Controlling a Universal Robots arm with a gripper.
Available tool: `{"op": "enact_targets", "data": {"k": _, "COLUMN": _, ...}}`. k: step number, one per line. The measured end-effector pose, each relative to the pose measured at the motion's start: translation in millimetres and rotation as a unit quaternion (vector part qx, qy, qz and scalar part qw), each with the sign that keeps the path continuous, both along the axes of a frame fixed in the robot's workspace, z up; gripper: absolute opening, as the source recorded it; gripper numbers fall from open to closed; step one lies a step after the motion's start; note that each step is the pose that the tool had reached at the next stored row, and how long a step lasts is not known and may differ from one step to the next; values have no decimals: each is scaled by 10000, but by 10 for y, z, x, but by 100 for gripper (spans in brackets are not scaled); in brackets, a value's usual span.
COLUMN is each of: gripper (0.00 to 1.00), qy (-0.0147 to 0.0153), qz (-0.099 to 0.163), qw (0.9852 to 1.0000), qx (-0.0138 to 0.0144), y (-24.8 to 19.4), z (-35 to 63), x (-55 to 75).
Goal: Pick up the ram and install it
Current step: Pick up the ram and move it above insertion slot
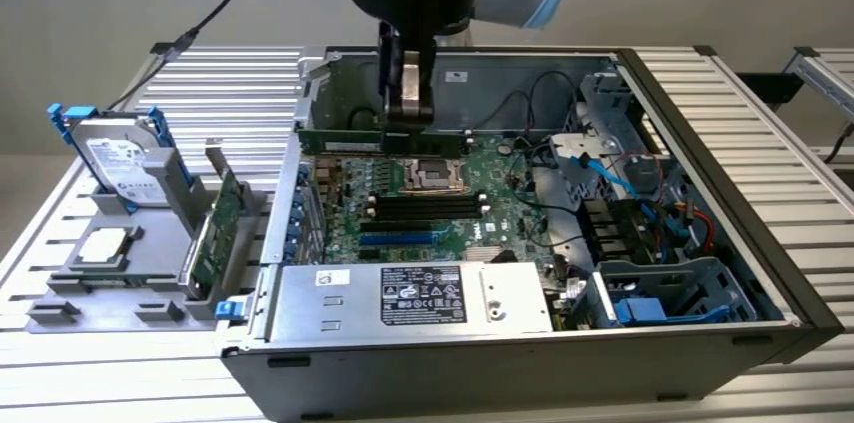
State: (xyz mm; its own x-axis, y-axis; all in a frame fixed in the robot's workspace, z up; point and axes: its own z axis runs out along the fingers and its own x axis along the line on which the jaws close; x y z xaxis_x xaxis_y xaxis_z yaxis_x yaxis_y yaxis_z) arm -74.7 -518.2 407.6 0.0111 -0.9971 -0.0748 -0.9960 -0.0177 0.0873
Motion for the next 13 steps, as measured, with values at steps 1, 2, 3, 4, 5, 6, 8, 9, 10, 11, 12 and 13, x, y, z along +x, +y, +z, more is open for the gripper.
{"op": "enact_targets", "data": {"k": 1, "gripper": 13, "qy": 0, "qz": 0, "qw": 10000, "qx": 0, "y": 16, "z": -18, "x": 34}}
{"op": "enact_targets", "data": {"k": 2, "gripper": 13, "qy": 0, "qz": 1, "qw": 10000, "qx": 0, "y": 34, "z": -38, "x": 71}}
{"op": "enact_targets", "data": {"k": 3, "gripper": 13, "qy": 0, "qz": 1, "qw": 10000, "qx": 1, "y": 50, "z": -56, "x": 103}}
{"op": "enact_targets", "data": {"k": 4, "gripper": 13, "qy": -1, "qz": 1, "qw": 10000, "qx": 1, "y": 67, "z": -74, "x": 133}}
{"op": "enact_targets", "data": {"k": 5, "gripper": 13, "qy": -1, "qz": 1, "qw": 10000, "qx": 1, "y": 83, "z": -92, "x": 160}}
{"op": "enact_targets", "data": {"k": 6, "gripper": 13, "qy": 0, "qz": 2, "qw": 10000, "qx": 1, "y": 101, "z": -110, "x": 185}}
{"op": "enact_targets", "data": {"k": 8, "gripper": 13, "qy": 0, "qz": 5, "qw": 10000, "qx": 0, "y": 141, "z": -147, "x": 232}}
{"op": "enact_targets", "data": {"k": 9, "gripper": 13, "qy": 0, "qz": 7, "qw": 10000, "qx": 0, "y": 160, "z": -165, "x": 252}}
{"op": "enact_targets", "data": {"k": 10, "gripper": 13, "qy": -1, "qz": 8, "qw": 10000, "qx": 1, "y": 181, "z": -184, "x": 272}}
{"op": "enact_targets", "data": {"k": 11, "gripper": 13, "qy": 0, "qz": 10, "qw": 10000, "qx": 1, "y": 202, "z": -202, "x": 290}}
{"op": "enact_targets", "data": {"k": 12, "gripper": 13, "qy": 0, "qz": 11, "qw": 10000, "qx": 0, "y": 223, "z": -220, "x": 307}}
{"op": "enact_targets", "data": {"k": 13, "gripper": 13, "qy": 0, "qz": 13, "qw": 10000, "qx": 1, "y": 245, "z": -238, "x": 324}}
